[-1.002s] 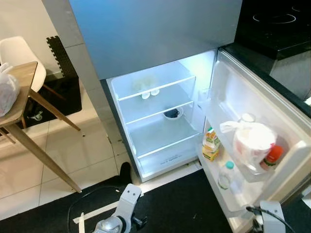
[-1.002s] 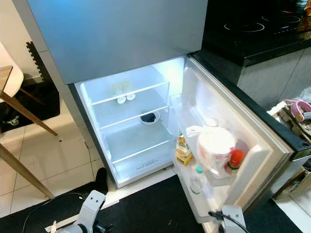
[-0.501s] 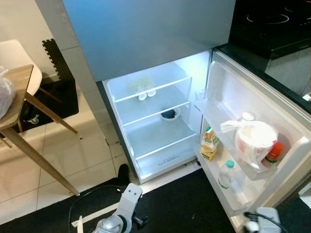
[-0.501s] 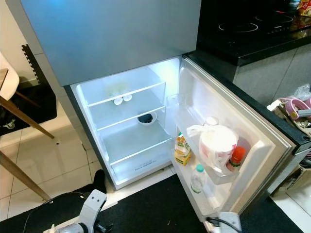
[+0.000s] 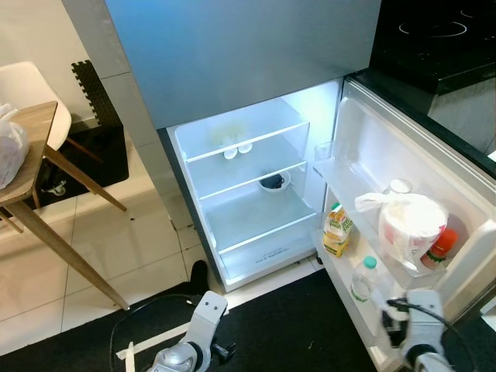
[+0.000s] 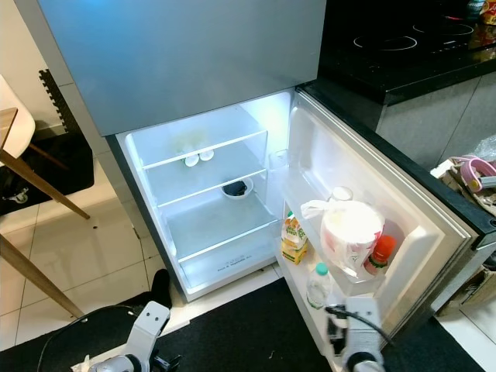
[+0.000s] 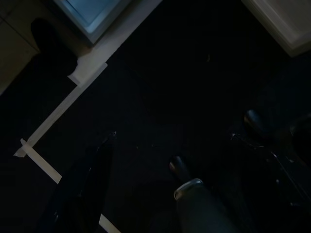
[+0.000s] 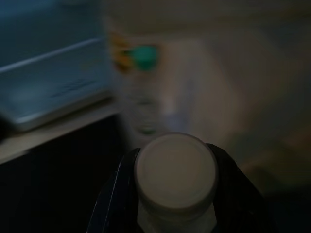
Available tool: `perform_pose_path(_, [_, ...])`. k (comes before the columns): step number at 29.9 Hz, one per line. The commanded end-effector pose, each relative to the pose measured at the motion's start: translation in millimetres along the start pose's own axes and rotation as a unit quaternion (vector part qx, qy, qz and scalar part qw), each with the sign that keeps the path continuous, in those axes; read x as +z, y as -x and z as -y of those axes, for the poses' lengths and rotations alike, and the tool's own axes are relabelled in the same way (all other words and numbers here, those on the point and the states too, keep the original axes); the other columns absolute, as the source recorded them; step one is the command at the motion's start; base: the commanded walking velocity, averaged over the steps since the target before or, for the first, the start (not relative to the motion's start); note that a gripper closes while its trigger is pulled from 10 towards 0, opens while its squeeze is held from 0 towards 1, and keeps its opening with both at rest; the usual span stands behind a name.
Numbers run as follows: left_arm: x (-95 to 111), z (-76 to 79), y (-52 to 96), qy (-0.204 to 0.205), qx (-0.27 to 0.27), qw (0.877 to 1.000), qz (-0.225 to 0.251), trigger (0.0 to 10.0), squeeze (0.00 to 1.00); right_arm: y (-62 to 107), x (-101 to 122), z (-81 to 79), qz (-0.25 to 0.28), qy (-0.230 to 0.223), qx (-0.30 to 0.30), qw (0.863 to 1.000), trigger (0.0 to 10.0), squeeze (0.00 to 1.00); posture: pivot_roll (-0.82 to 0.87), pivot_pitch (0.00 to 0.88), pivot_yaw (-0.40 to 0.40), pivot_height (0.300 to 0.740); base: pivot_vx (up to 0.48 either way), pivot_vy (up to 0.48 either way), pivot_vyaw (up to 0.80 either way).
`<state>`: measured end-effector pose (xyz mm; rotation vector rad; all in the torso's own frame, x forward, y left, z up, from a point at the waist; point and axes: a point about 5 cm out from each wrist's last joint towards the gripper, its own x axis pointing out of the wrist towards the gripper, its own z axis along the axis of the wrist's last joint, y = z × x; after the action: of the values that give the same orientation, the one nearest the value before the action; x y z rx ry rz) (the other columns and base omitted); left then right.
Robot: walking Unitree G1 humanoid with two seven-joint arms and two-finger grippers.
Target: Restocking fridge
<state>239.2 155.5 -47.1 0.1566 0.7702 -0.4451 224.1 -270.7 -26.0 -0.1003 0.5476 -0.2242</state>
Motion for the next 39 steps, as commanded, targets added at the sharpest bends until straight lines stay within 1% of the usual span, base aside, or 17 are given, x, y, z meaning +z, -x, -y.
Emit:
perform_pose_path(1, [-7.1,2.1,0.6,0.005,0.001,1.0,-0.01,10.0,0.0,1.2,-2.5,1.7,0.0,-0.007,-0.016,1.0,10.0,0.0,-0.14,0.084,0.083,0.726,0.0,0.0,0.0])
perform_pose_path(3, [-7.3,2.4,0.5,0.004,0.002,1.0,-0.01,10.0,0.0,4.6,-9.8,10.1,-0.014,0.011,-0.05,0.999,10.0,0.0,-0.14,0.085,0.085,0.726,0.0,0.0,0.0])
perform_pose_path(5, [-7.3,2.4,0.5,0.004,0.002,1.0,-0.01,10.0,0.0,4.6,-9.8,10.1,-0.014,0.011,-0.05,0.999,10.0,0.0,-0.14,0.085,0.085,0.726,0.0,0.0,0.0])
perform_pose_path(8, [-6.5,1.9,0.3,0.003,0.005,1.0,-0.01,10.0,0.0,15.1,-28.2,25.1,-0.043,0.038,-0.114,0.992,10.0,0.0,-0.14,0.088,0.093,0.726,0.0,0.0,0.0])
perform_pose_path(11, [-5.7,1.1,0.3,0.001,0.006,1.0,-0.008,10.0,0.0,19.8,-35.7,28.3,-0.052,0.046,-0.129,0.989,10.0,0.0,-0.13,0.089,0.094,0.726,0.0,0.0,0.0])
perform_pose_path(14, [-4.5,0.2,0.3,-0.001,0.007,1.0,-0.007,10.0,0.0,20.8,-39.3,20.3,-0.053,0.046,-0.083,0.994,10.0,0.0,-0.13,0.089,0.094,0.726,0.0,0.0,0.0])
perform_pose_path(18, [-2.9,-1.3,0.7,-0.005,0.007,1.0,-0.003,10.0,0.0,16.5,-29.2,-6.8,-0.017,-0.035,0.051,0.998,10.0,0.0,-0.13,0.096,0.1,0.726,0.0,0.0,0.0])
perform_pose_path(20, [-2.8,-1.6,0.8,-0.005,0.007,1.0,-0.002,10.0,0.0,15.2,-25.2,-10.1,-0.006,-0.043,0.064,0.997,10.0,0.0,-0.13,0.096,0.1,0.726,0.0,0.0,0.0])
perform_pose_path(21, [-1.3,-2.9,1.1,-0.007,0.009,1.0,0.003,10.0,0.0,9.1,-8.8,-16.5,0.028,-0.058,0.086,0.994,10.0,0.0,-0.12,0.105,0.102,0.726,0.0,0.0,0.0])
perform_pose_path(25, [0.0,-4.7,1.7,-0.008,0.012,1.0,0.008,10.0,0.0,1.6,9.8,-17.1,0.057,-0.051,0.081,0.994,10.0,0.0,-0.12,0.106,0.103,0.726,0.0,0.0,0.0])
perform_pose_path(29, [2.5,-8.7,3.0,-0.01,0.016,1.0,0.016,10.0,0.0,-8.0,31.6,-10.0,0.079,-0.035,0.048,0.995,10.0,0.0,-0.1,0.109,0.103,0.726,0.0,0.0,0.0])
perform_pose_path(31, [2.0,-13.1,4.9,-0.012,0.022,1.0,0.016,10.0,0.0,-13.7,45.0,4.8,0.083,-0.01,-0.001,0.996,10.0,0.0,-0.09,0.106,0.102,0.726,0.0,0.0,0.0])
perform_pose_path(33, [1.5,-14.0,5.4,-0.013,0.023,1.0,0.016,10.0,0.0,-14.3,46.0,10.3,0.079,-0.005,-0.017,0.997,10.0,0.0,-0.09,0.104,0.101,0.726,0.0,0.0,0.0])
perform_pose_path(34, [0.4,-15.5,6.4,-0.013,0.024,1.0,0.015,10.0,0.0,-14.0,45.6,22.6,0.067,0.007,-0.053,0.996,10.0,0.0,-0.08,0.099,0.099,0.726,0.0,0.0,0.0])
perform_pose_path(35, [0.4,-15.5,6.4,-0.013,0.024,1.0,0.015,10.0,0.0,-14.0,45.6,22.6,0.067,0.007,-0.053,0.996,10.0,0.0,-0.08,0.099,0.099,0.726,0.0,0.0,0.0])
perform_pose_path(37, [-1.2,-17.0,7.4,-0.012,0.026,1.0,0.013,10.0,0.0,-9.9,36.7,44.1,0.034,0.023,-0.112,0.993,10.0,0.0,-0.08,0.097,0.099,0.726,0.0,0.0,0.0])
perform_pose_path(39, [-2.0,-17.4,7.7,-0.011,0.027,0.999,0.012,10.0,0.0,-6.6,31.2,52.5,0.025,0.016,-0.136,0.99,10.0,0.0,-0.08,0.097,0.099,0.726,0.0,0.0,0.0])
